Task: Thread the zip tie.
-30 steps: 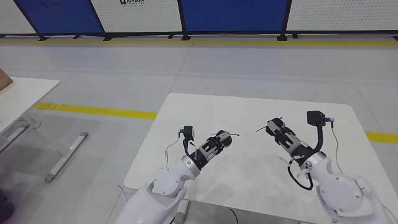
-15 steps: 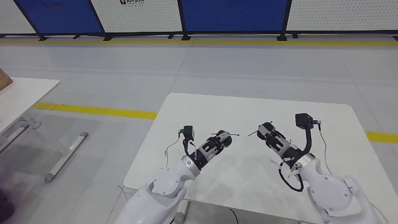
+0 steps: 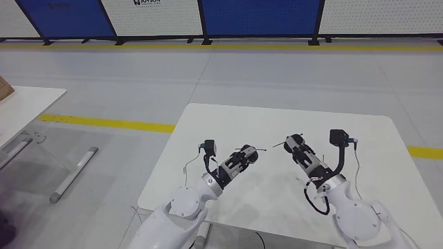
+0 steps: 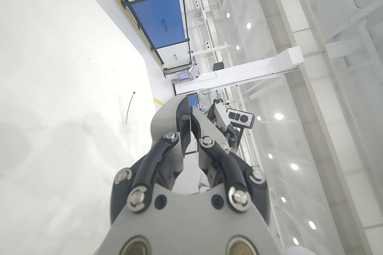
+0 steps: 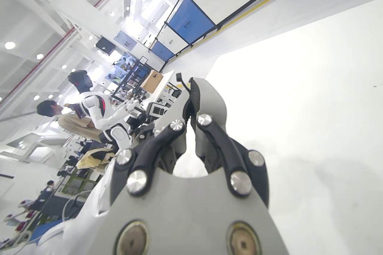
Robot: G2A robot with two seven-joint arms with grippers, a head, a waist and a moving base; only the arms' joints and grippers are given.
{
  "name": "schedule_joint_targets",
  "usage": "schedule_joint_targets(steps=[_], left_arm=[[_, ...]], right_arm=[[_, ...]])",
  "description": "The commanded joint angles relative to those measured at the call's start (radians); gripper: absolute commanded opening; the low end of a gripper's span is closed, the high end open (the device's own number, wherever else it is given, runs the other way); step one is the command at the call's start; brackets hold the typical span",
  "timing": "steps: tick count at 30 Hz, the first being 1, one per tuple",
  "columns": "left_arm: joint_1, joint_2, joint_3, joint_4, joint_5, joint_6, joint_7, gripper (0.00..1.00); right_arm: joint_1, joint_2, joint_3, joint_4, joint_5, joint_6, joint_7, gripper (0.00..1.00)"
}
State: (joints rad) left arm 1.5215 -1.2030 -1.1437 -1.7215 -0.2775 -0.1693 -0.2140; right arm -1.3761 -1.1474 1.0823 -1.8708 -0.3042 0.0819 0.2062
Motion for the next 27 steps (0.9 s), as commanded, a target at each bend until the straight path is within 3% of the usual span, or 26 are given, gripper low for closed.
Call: schedule_joint_targets(steps=[1, 13, 20, 27], left_arm=[[0.0, 0.0, 0.0, 0.0, 0.0, 0.0, 0.0, 0.0], [0.0, 0.0, 0.0, 0.0, 0.0, 0.0, 0.0, 0.0], [0.0, 0.0, 0.0, 0.0, 0.0, 0.0, 0.0, 0.0], [0.0, 0.0, 0.0, 0.0, 0.0, 0.0, 0.0, 0.0]], right_arm=[[0.005, -0.007, -0.023, 0.005, -0.033, 0.032, -0.043, 0.0], [0.003, -0.011, -0.028, 0.007, -0.036, 0.042, -0.055, 0.0], [-0.006, -0.012, -0.019, -0.004, -0.029, 0.051, 0.019, 0.0], [0.004, -0.019, -0.023, 0.01, -0.029, 0.072, 0.023, 0.0]])
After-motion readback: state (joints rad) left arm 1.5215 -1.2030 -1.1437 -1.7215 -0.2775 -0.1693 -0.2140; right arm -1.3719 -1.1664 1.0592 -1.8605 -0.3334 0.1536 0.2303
